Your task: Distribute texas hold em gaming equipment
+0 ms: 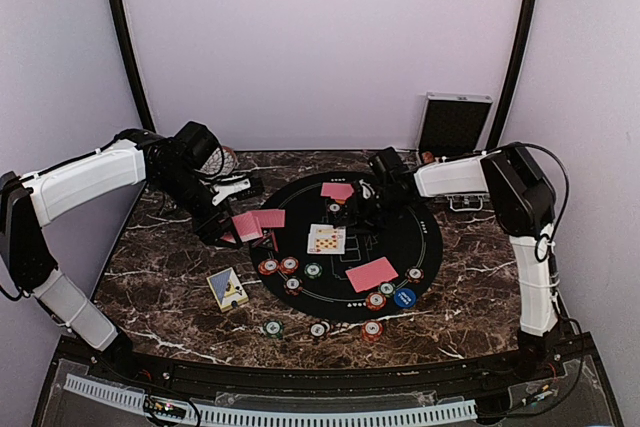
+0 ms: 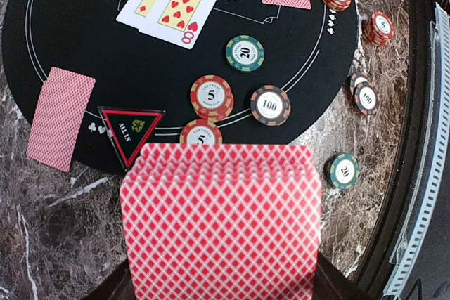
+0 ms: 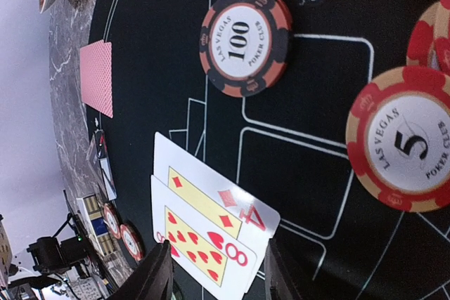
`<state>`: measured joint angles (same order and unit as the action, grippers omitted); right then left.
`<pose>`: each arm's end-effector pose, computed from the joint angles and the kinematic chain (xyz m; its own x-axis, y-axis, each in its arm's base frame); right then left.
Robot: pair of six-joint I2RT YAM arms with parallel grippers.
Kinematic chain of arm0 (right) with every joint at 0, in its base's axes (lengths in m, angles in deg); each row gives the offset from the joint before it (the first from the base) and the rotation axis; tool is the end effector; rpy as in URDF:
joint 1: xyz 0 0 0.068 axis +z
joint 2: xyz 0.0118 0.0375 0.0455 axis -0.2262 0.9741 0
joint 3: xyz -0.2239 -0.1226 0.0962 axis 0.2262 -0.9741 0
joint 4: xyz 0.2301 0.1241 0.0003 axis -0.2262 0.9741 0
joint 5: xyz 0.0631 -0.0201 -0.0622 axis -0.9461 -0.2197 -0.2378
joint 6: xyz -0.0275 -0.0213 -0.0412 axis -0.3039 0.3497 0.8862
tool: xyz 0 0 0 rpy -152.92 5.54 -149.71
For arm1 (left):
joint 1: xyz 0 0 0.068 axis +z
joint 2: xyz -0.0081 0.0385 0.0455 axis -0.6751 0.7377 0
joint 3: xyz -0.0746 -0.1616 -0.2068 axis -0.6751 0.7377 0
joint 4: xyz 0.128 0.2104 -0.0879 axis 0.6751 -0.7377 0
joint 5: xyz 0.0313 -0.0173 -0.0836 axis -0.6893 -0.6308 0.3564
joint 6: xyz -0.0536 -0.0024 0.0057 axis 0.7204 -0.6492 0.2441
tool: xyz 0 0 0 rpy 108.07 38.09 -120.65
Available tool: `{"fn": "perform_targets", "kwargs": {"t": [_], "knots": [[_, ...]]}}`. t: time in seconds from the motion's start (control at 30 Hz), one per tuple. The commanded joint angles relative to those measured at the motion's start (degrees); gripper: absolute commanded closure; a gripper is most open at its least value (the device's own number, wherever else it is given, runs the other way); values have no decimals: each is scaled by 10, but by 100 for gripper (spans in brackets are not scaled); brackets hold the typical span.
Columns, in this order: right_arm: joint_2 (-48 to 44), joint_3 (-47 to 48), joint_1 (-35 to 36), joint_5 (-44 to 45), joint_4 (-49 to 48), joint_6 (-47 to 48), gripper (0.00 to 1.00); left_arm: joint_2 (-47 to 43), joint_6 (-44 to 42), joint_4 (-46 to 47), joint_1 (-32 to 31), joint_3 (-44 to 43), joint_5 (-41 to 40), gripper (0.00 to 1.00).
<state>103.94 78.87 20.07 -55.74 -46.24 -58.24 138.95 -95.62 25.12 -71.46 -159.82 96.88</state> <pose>0.3756 0.2676 0.1368 -0.9855 0.0023 -0.1699 -0.1182 0.7091 0.6951 0.2608 -0.1600 0.2824 -0.3184 0.7776 -0.5421 0.9340 0.3552 -0.0391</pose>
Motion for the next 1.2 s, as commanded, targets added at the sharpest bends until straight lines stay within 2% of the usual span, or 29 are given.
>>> {"fn": "perform_targets", "kwargs": {"t": [0.0,0.2,0.3,0.5,0.7,1.17], "knots": [[31,25,2,3,2,-9,55,-19,-8,-17,2,-10,6,100],[18,58,2,25,34,9,55,-21,-9,-17,2,-10,4,100],[-14,40,3,21,18,2,54,-22,-10,-17,2,-11,5,100],[-80,9,46,-17,-58,-49,38,-18,-10,-14,2,-13,10,100],[-71,34,106,-63,-125,-108,27,-11,-9,-16,2,-22,16,100],[-11,82,181,-125,-238,-194,26,-16,-9,-16,2,-18,20,100]]}}
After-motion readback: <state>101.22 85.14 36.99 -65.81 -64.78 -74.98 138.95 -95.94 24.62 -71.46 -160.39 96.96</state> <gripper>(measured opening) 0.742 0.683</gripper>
